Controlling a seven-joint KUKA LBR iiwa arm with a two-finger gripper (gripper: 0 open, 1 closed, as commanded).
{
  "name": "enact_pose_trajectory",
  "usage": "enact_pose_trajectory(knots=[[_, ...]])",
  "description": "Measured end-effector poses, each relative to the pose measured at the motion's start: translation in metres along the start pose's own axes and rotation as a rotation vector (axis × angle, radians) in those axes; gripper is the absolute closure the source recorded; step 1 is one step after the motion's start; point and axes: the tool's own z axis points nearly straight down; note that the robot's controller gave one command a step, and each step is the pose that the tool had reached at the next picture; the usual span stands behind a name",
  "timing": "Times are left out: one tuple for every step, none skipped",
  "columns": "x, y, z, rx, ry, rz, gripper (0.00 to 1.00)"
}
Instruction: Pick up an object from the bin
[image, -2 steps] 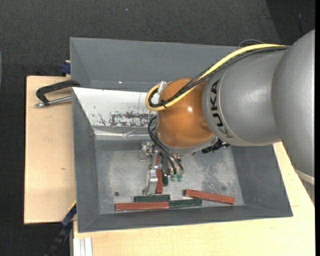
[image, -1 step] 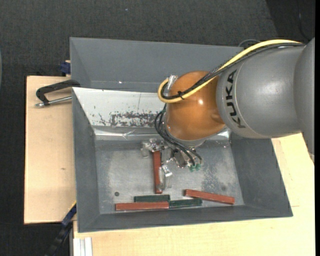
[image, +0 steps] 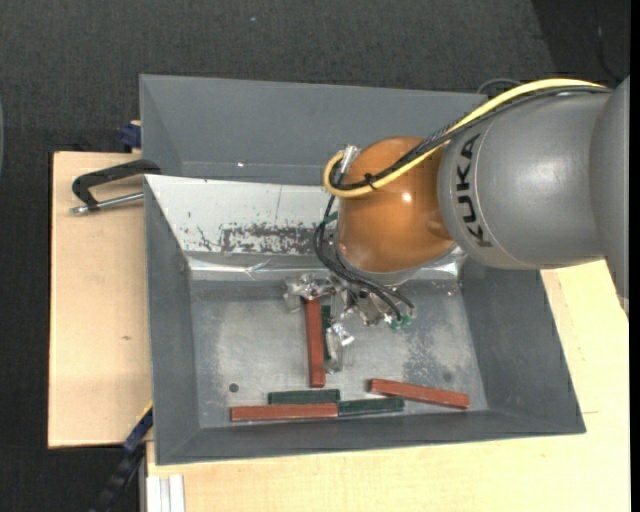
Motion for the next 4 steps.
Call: enact_pose_trajectory(knots=[[-0.014,-0.006,0.003,0.000,0.000,-0.182,0.00],[-0.015,-0.034,0.055,0.000,0.003,-0.414,0.00],[-0.024,-0.014,0.057,0.000,-0.003,-0.749,1.00],[-0.023,-0.014,0.057,0.000,-0.003,-0.748,1.00]])
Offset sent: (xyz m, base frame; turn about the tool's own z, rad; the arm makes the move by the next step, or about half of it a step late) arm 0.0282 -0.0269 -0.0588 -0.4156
